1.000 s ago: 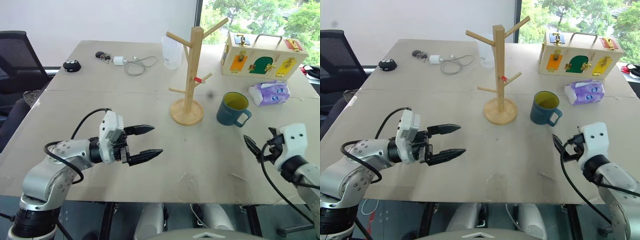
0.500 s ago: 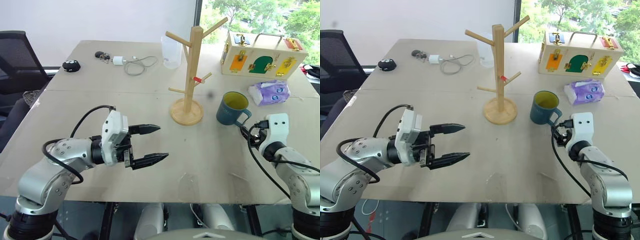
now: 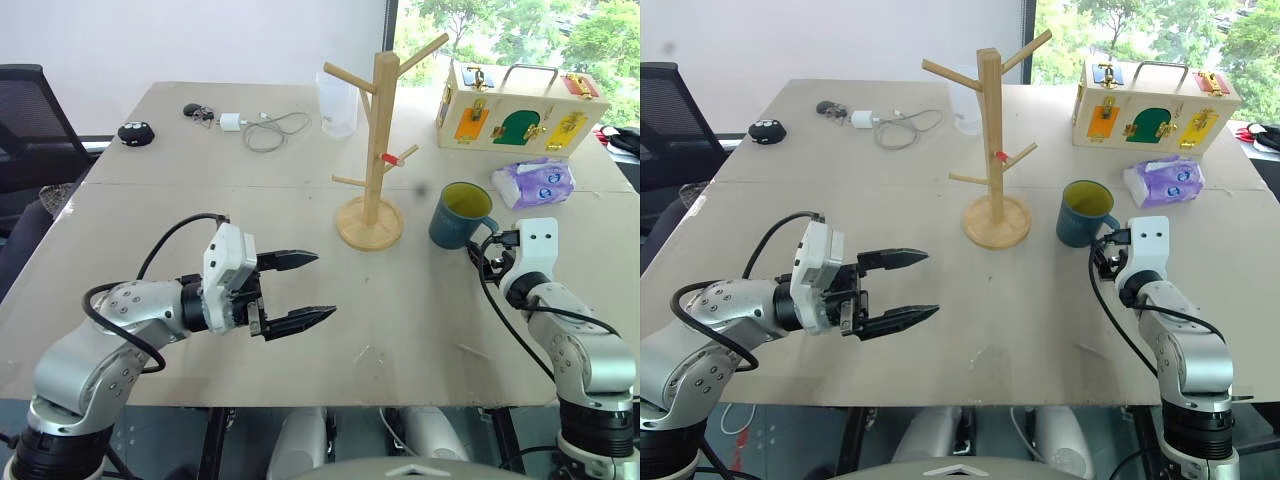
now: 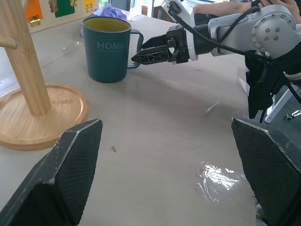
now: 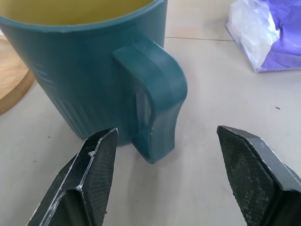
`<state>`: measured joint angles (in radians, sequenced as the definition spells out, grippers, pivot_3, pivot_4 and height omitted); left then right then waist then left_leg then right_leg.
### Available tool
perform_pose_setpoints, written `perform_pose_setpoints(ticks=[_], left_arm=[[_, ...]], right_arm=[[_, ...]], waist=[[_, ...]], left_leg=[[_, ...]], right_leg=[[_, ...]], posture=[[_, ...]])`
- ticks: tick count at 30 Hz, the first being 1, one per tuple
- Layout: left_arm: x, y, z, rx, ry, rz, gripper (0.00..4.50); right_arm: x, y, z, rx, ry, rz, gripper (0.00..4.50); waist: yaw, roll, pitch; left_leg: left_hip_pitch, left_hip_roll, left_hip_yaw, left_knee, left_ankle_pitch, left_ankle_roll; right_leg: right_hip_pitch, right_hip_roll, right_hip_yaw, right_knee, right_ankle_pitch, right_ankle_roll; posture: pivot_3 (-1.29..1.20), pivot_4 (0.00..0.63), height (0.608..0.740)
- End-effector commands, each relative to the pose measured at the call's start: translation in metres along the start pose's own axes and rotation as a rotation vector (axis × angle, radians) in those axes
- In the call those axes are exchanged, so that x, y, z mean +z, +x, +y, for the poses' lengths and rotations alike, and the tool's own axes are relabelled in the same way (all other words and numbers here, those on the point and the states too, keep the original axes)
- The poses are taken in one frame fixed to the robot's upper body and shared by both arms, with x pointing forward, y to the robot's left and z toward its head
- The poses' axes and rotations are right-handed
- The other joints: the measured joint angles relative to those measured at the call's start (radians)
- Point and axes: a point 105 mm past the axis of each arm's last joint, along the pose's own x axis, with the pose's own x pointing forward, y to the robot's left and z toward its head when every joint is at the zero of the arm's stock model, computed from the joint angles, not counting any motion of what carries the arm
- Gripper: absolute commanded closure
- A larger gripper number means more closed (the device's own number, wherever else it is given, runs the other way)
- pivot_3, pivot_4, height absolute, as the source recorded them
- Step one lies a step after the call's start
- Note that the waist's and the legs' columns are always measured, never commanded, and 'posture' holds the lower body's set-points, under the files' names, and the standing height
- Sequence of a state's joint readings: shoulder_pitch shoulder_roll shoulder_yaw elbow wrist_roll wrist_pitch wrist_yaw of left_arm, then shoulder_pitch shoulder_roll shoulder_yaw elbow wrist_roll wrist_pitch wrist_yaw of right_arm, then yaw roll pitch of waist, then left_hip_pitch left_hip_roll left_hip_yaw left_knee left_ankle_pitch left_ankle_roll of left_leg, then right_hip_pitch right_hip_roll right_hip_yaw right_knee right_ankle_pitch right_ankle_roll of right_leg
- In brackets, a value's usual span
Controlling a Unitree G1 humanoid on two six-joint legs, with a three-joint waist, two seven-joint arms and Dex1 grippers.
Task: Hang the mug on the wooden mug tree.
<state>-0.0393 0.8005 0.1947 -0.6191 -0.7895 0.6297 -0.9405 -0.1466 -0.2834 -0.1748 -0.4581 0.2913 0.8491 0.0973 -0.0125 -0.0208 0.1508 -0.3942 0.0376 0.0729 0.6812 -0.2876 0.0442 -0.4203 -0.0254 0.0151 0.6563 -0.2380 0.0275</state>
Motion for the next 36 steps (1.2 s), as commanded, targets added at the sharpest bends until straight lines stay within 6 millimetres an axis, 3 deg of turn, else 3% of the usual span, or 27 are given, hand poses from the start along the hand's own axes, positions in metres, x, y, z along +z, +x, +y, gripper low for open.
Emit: perform_pose_setpoints(ticks=[1,3,4,6,7,8,14,19,25,27,36], left_arm=[[0.011,-0.002,-0.005,-0.005,0.054,-0.020,0.00],[0.010,-0.003,-0.005,-0.001,0.055,-0.019,0.00],[0.010,-0.003,-0.005,0.001,0.056,-0.018,0.00],[0.010,-0.004,-0.004,0.005,0.057,-0.018,0.00],[0.010,-0.004,-0.004,0.008,0.058,-0.017,0.00],[0.010,-0.004,-0.004,0.011,0.059,-0.017,0.00],[0.010,-0.005,-0.003,0.030,0.059,-0.024,0.00],[0.014,-0.006,-0.001,0.057,0.042,-0.066,0.00],[0.027,-0.016,0.014,0.186,0.073,-0.219,0.00],[0.029,-0.022,0.010,0.147,0.049,-0.259,0.00],[0.031,-0.043,0.002,0.143,0.028,-0.266,0.00]], right_arm=[[0.015,-0.001,0.000,-0.013,-0.014,-0.054,1.67],[0.015,-0.001,0.000,-0.016,-0.015,-0.054,2.33],[0.015,0.000,-0.001,-0.018,-0.017,-0.053,2.94],[0.014,0.001,-0.002,-0.025,-0.019,-0.049,3.48],[0.014,0.002,-0.003,-0.028,-0.019,-0.047,4.13],[0.014,0.003,-0.004,-0.029,-0.019,-0.049,4.45],[0.019,0.006,-0.007,-0.024,-0.028,-0.060,4.48],[0.034,0.002,-0.002,0.071,-0.030,-0.118,4.48],[0.081,-0.031,0.036,0.426,-0.099,-0.265,4.48],[0.092,-0.041,0.047,0.518,-0.142,-0.277,4.48],[0.117,-0.043,0.084,0.586,-0.356,-0.194,4.48]], waist=[[0.000,0.000,0.000],[0.000,0.000,0.000],[0.000,0.000,0.000],[0.000,0.000,0.000],[0.000,0.000,0.000],[-0.001,0.000,0.000],[-0.001,0.000,0.000],[0.000,0.000,0.000],[-0.001,0.000,0.000],[-0.004,0.002,0.001],[-0.002,0.000,0.001]], left_leg=[[0.000,0.000,0.000,0.000,0.000,0.000],[0.000,0.000,0.000,0.000,0.000,0.000],[0.000,0.000,0.000,0.000,0.000,0.000],[0.000,0.000,0.000,0.000,0.000,0.000],[0.000,0.000,0.000,0.000,0.000,0.000],[0.000,0.000,0.001,0.000,0.000,0.000],[0.000,0.000,0.000,0.000,0.000,0.000],[0.000,0.000,0.001,0.000,0.000,0.000],[-0.001,0.000,0.000,0.000,0.000,0.000],[-0.001,0.000,0.001,0.000,0.000,0.000],[-0.001,0.000,0.001,0.000,0.000,0.000]], right_leg=[[0.000,0.000,0.000,0.000,0.000,0.000],[0.000,0.000,0.000,0.000,0.000,0.000],[0.000,0.000,0.000,0.000,0.000,0.000],[0.000,0.000,0.000,0.000,0.000,0.000],[0.000,0.000,0.000,0.000,0.000,0.000],[0.000,0.000,0.000,0.000,0.000,0.000],[0.000,0.000,0.000,0.001,0.000,0.000],[0.000,0.000,0.000,0.000,0.000,0.000],[-0.001,0.000,0.000,0.000,0.001,0.002],[-0.001,0.000,0.000,0.000,0.001,0.002],[-0.001,-0.001,0.000,0.001,0.000,-0.001]], posture=[[0.00,0.150,0.740],[0.00,0.150,0.740],[0.00,0.150,0.740],[0.00,0.150,0.740],[0.00,0.150,0.740],[0.00,0.150,0.740],[0.00,0.150,0.740],[0.00,0.150,0.740],[0.00,0.150,0.740],[0.00,0.150,0.740],[0.00,0.150,0.740]])
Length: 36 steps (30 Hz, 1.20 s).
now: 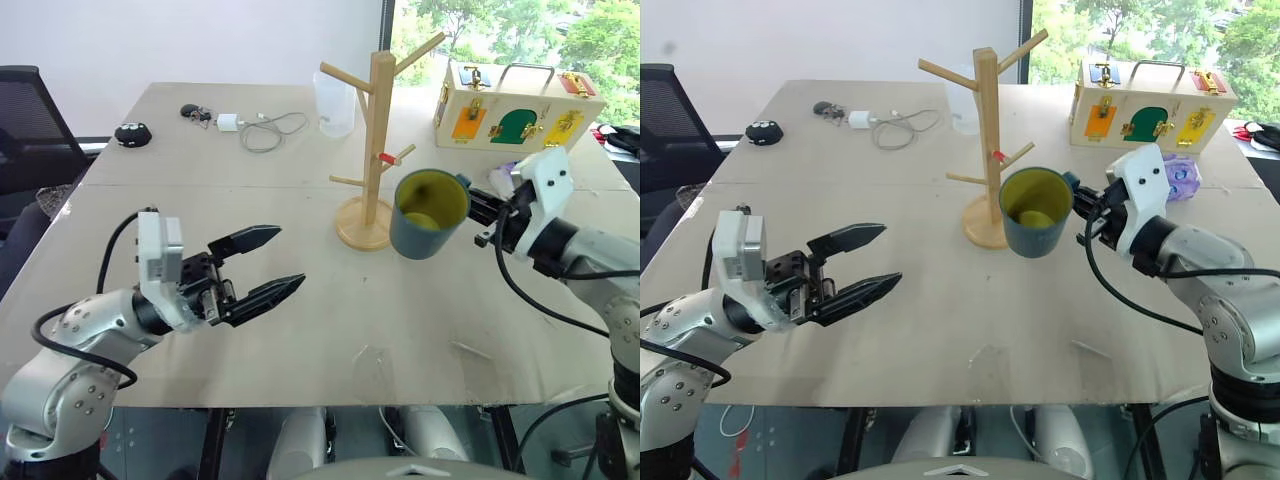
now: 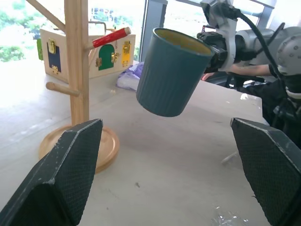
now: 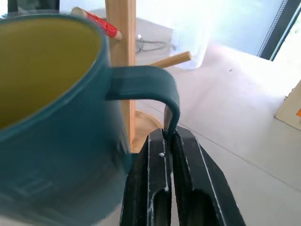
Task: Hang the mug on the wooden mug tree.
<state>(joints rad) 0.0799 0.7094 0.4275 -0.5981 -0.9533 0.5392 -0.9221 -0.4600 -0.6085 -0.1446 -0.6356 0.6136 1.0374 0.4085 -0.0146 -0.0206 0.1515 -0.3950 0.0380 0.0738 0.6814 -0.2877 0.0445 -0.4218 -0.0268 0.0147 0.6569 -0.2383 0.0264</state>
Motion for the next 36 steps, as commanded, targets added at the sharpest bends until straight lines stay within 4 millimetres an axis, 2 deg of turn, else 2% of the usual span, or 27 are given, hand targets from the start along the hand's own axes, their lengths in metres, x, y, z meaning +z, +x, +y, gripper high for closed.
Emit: perform_pose_setpoints(ticks=[1,5,10,14,21,26,36], left_arm=[[0.010,-0.005,-0.006,-0.012,0.050,-0.018,0.00],[0.006,-0.009,-0.006,0.001,0.041,-0.005,0.00],[0.003,-0.012,-0.010,0.000,0.037,0.010,0.00],[0.009,-0.014,-0.016,-0.001,0.011,-0.015,0.00],[0.018,-0.025,-0.011,0.071,0.009,-0.061,0.00],[0.017,-0.028,-0.010,0.097,0.000,-0.066,0.00],[0.013,-0.029,-0.013,0.116,0.003,-0.061,0.00]], right_arm=[[0.020,0.006,0.019,0.039,-0.087,0.012,4.48],[0.026,0.015,0.026,0.042,-0.129,0.068,4.48],[0.034,0.022,0.020,-0.008,-0.132,0.093,4.48],[0.046,0.025,0.018,-0.019,-0.129,0.070,4.48],[0.059,0.031,0.026,0.027,-0.138,0.042,4.48],[0.060,0.037,0.028,0.038,-0.141,0.057,4.48],[0.050,0.058,0.031,0.020,-0.133,0.128,4.48]], waist=[[0.000,0.000,0.000],[0.003,0.000,0.000],[0.001,0.000,0.000],[-0.001,0.000,0.000],[-0.001,0.000,0.000],[-0.001,0.000,0.000],[-0.003,0.000,0.000]], left_leg=[[0.000,0.000,0.000,0.000,0.000,0.000],[-0.002,0.000,-0.001,0.000,0.000,0.000],[-0.003,0.000,-0.001,0.000,0.000,0.000],[-0.003,0.000,-0.001,0.000,0.000,0.000],[-0.003,0.000,-0.001,0.000,0.000,0.000],[-0.003,0.000,-0.001,0.000,0.000,0.000],[-0.003,0.000,0.000,-0.001,0.000,0.000]], right_leg=[[0.000,0.000,0.000,0.000,0.000,0.000],[-0.001,-0.004,-0.001,0.000,0.000,0.000],[-0.001,-0.006,-0.002,-0.001,0.000,0.000],[-0.001,-0.006,-0.002,-0.001,0.000,0.000],[-0.002,-0.006,-0.002,-0.001,0.000,0.000],[-0.002,-0.006,-0.002,-0.001,0.000,0.000],[-0.002,-0.006,-0.002,-0.001,0.000,0.000]], posture=[[0.00,0.150,0.740],[0.00,0.150,0.740],[0.00,0.150,0.740],[0.00,0.150,0.740],[0.00,0.150,0.740],[0.00,0.150,0.740],[0.00,0.150,0.740]])
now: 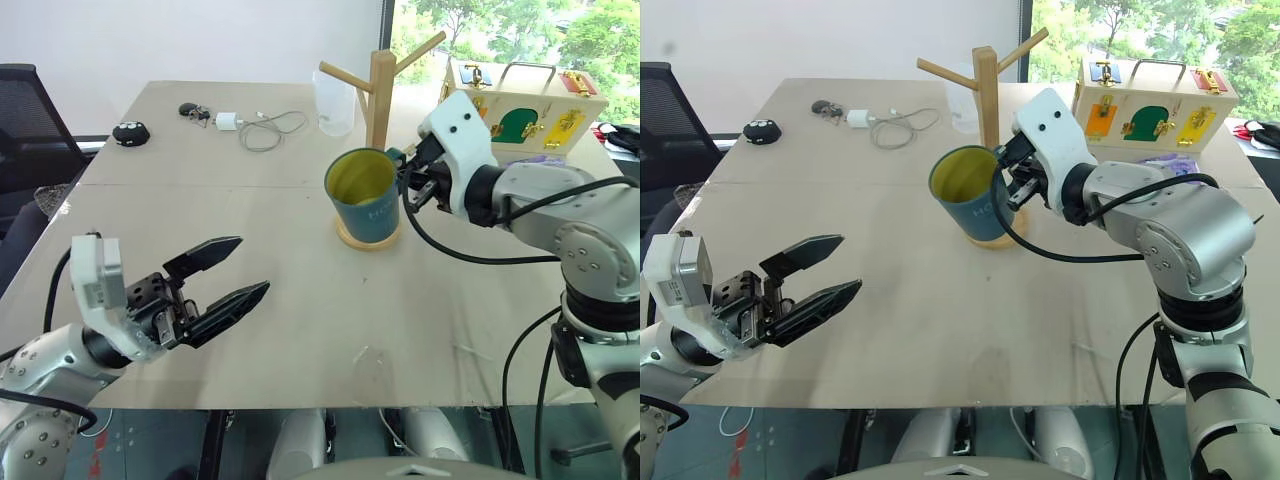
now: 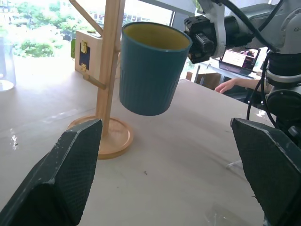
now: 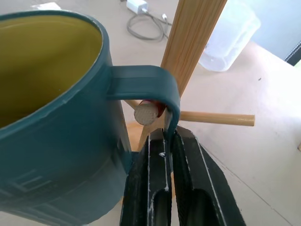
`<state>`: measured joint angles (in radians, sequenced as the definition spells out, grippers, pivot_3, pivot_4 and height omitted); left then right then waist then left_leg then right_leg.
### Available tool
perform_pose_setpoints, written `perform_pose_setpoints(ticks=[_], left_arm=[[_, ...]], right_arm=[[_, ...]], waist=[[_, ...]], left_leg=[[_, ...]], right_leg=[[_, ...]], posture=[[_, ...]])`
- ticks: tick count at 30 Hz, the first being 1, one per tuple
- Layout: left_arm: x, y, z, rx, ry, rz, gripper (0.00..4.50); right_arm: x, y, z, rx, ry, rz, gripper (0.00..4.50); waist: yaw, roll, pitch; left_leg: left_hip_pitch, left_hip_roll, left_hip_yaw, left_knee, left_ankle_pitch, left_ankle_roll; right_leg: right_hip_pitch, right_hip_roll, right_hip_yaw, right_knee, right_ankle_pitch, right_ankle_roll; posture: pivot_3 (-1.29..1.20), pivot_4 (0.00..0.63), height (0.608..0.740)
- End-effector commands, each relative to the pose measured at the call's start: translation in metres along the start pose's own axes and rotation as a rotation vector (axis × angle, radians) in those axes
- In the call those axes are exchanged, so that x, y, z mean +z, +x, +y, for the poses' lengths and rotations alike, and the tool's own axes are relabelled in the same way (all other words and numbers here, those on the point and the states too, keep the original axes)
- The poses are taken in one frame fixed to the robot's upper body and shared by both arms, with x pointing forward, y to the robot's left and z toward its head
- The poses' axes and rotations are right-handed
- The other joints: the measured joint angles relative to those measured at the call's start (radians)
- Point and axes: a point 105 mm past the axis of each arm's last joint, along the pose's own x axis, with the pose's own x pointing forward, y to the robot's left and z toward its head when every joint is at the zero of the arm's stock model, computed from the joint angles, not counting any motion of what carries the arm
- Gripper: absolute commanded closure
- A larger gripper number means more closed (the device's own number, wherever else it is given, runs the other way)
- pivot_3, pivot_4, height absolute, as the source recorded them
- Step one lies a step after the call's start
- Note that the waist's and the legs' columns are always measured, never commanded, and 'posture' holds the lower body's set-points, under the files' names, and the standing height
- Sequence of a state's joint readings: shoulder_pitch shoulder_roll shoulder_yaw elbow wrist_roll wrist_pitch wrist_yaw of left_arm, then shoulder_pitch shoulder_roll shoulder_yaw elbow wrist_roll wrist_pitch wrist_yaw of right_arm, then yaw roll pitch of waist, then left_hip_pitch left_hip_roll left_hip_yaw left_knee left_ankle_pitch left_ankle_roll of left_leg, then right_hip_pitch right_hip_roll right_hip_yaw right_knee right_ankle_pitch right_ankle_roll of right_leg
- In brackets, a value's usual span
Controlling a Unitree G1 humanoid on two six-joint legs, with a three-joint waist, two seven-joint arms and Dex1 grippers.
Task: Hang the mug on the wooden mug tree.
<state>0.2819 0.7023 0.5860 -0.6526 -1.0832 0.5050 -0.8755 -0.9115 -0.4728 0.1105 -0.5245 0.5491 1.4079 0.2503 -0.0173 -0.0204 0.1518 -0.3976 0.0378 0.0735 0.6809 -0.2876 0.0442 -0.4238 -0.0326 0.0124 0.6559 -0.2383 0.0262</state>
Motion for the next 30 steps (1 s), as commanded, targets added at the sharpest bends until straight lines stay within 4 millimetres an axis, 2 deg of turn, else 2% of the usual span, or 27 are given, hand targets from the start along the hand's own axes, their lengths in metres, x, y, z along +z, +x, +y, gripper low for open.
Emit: perform_pose_setpoints(ticks=[1,4,8,9,12,15,18,23,27,30], left_arm=[[0.008,0.001,-0.006,-0.007,0.054,-0.022,0.00],[0.007,0.002,-0.006,-0.005,0.054,-0.025,0.00],[0.007,0.003,-0.006,-0.005,0.047,-0.028,0.00],[0.006,0.004,-0.008,-0.014,0.038,-0.024,0.00],[0.003,0.010,-0.008,-0.021,0.024,-0.013,0.00],[-0.007,0.014,-0.004,-0.003,-0.012,0.029,0.00],[-0.017,0.015,0.002,0.021,-0.014,0.072,0.00],[-0.034,0.013,0.007,0.043,-0.029,0.159,0.00],[-0.050,0.000,0.019,0.096,-0.036,0.236,0.00],[-0.060,-0.008,0.025,0.111,-0.041,0.287,0.00]], right_arm=[[0.010,0.003,0.002,-0.011,-0.032,-0.024,4.48],[0.011,0.006,0.002,-0.022,-0.022,-0.040,3.69],[0.016,-0.004,0.004,0.022,-0.021,-0.082,1.84],[0.018,-0.012,0.004,0.044,-0.021,-0.103,1.54],[0.016,-0.037,0.007,0.127,-0.037,-0.164,1.54],[-0.001,-0.064,0.004,0.171,-0.030,-0.187,1.54],[-0.012,-0.082,0.003,0.194,0.020,-0.259,1.54],[-0.069,-0.113,0.000,0.165,0.086,-0.192,1.54],[-0.117,-0.135,-0.008,0.070,0.087,-0.077,1.54],[-0.140,-0.147,-0.006,0.055,0.068,-0.013,1.54]], waist=[[0.000,0.000,0.000],[0.000,0.000,0.000],[0.000,0.000,0.000],[0.000,0.000,0.000],[0.008,0.000,0.000],[0.009,-0.001,0.000],[0.000,-0.001,0.000],[0.011,-0.001,-0.001],[0.007,-0.002,-0.001],[0.003,-0.001,-0.001]], left_leg=[[0.000,0.000,0.000,0.000,0.000,0.000],[0.000,0.000,0.000,0.000,0.000,0.000],[0.000,0.000,0.000,0.000,0.000,0.000],[0.000,0.000,0.000,-0.001,0.000,0.000],[-0.001,0.000,-0.001,-0.001,0.000,0.000],[-0.002,0.000,-0.003,-0.002,-0.001,0.001],[-0.001,0.000,-0.001,-0.004,-0.001,0.001],[0.000,0.000,-0.002,-0.008,-0.001,0.001],[0.001,0.000,-0.001,-0.009,-0.001,0.001],[0.003,0.000,0.001,-0.009,-0.001,0.001]], right_leg=[[0.000,0.000,0.000,0.000,0.000,0.000],[0.000,0.000,0.000,0.000,0.000,0.000],[0.000,0.000,-0.001,0.000,0.000,0.000],[0.000,0.000,-0.001,0.000,0.000,0.000],[0.000,0.000,-0.001,-0.001,0.000,0.000],[0.002,-0.001,-0.003,-0.006,0.000,0.000],[0.002,-0.001,-0.002,-0.008,0.001,0.002],[0.002,0.002,-0.002,-0.010,0.002,0.003],[0.003,0.002,-0.001,-0.011,0.002,0.004],[0.003,0.004,-0.001,-0.011,0.000,0.002]], posture=[[0.00,0.150,0.740],[0.00,0.150,0.740],[0.00,0.150,0.740],[0.00,0.150,0.740],[0.00,0.150,0.740],[0.00,0.150,0.740],[0.00,0.150,0.740],[0.00,0.150,0.740],[0.00,0.150,0.740],[0.00,0.150,0.740]])
